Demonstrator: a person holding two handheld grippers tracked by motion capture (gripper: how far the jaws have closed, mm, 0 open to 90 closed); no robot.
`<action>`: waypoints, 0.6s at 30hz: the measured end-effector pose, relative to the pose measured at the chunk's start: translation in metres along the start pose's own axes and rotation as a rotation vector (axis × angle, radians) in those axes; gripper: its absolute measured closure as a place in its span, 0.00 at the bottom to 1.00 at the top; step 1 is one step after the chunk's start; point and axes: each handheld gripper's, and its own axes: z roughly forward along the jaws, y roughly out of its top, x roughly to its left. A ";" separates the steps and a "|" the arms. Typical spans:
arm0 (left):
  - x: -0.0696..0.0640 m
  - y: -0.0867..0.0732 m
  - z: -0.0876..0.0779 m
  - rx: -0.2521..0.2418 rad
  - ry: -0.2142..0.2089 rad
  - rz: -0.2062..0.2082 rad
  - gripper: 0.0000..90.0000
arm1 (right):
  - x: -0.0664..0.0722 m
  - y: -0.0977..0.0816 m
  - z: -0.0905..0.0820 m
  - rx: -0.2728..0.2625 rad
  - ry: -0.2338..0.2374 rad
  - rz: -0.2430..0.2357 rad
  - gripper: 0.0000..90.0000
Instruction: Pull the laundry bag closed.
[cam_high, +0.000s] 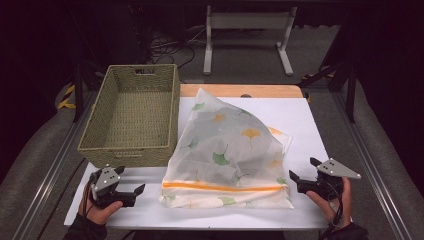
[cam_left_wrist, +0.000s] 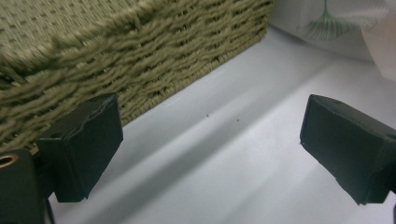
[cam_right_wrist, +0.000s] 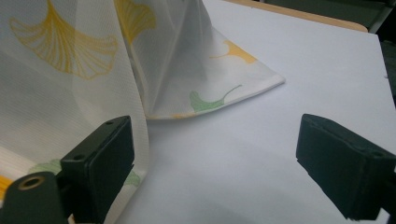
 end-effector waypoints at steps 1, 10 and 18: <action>-0.001 0.000 0.000 -0.011 -0.006 0.002 0.07 | 0.001 0.000 -0.001 0.001 0.000 -0.001 0.13; -0.004 0.000 0.000 -0.017 -0.010 0.017 0.07 | 0.004 -0.004 0.000 0.027 -0.024 -0.024 0.13; -0.005 0.001 0.002 -0.005 -0.012 0.023 0.07 | 0.004 -0.006 -0.002 0.028 -0.034 -0.027 0.13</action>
